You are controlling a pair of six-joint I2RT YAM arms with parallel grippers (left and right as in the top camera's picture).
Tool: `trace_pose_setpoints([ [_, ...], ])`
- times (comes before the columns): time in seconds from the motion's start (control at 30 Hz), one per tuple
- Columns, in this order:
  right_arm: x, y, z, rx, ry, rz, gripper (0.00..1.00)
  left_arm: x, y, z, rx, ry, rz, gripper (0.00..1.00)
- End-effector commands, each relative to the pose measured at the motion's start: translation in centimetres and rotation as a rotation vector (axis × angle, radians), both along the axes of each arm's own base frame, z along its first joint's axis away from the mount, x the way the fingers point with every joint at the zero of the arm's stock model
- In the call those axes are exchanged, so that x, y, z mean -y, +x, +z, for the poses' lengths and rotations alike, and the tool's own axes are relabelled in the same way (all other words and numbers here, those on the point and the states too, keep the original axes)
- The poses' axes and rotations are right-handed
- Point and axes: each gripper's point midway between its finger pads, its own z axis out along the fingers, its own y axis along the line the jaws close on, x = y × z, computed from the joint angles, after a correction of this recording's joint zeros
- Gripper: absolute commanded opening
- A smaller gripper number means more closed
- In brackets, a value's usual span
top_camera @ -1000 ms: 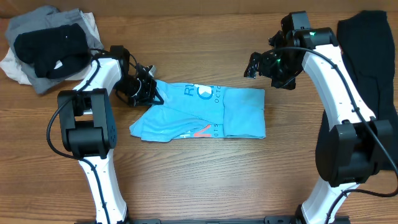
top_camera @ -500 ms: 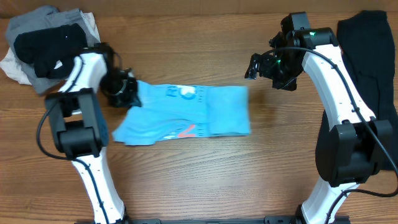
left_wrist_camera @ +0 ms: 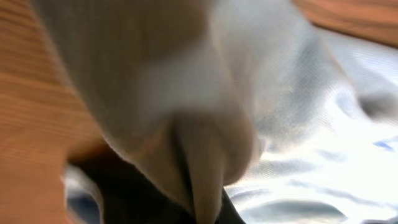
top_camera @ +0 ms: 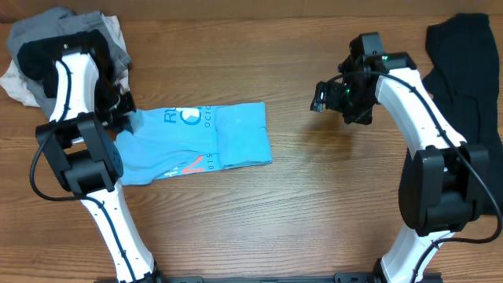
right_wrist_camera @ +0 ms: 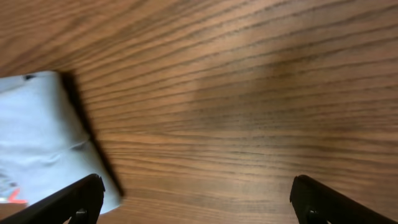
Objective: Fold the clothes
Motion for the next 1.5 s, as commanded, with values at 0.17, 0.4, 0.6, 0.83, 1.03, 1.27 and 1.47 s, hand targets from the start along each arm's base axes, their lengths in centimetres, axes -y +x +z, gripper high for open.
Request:
trace_pose_setpoints([
  [0.17,-2.0,-1.9,-3.1,-0.054,0.128,0.017,1.0,6.1,3.3,6.0,0.134,-0.023,-0.093,0.04],
  [0.4,-4.4,-4.2,-5.2,-0.137,0.243,0.047,0.95,13.3,3.4,6.4,0.144,-0.102,-0.205,0.04],
  [0.6,-6.8,-5.1,-6.2,-0.18,0.304,0.073,0.76,18.5,2.7,6.6,0.144,-0.105,-0.297,0.04],
  [0.83,-10.3,-5.8,-7.0,-0.205,0.305,0.081,0.43,23.3,1.6,6.9,0.147,-0.111,-0.396,0.04],
  [1.03,-13.0,-6.2,-8.0,-0.215,0.308,0.088,0.38,26.4,1.1,7.8,0.178,-0.128,-0.439,0.04],
  [1.27,-13.3,-6.2,-8.2,-0.214,0.31,0.087,0.38,29.4,-0.1,8.0,0.174,-0.166,-0.492,0.04],
  [1.47,-13.3,-6.1,-8.2,-0.209,0.311,0.088,0.38,31.0,-1.0,8.0,0.169,-0.169,-0.526,0.04],
])
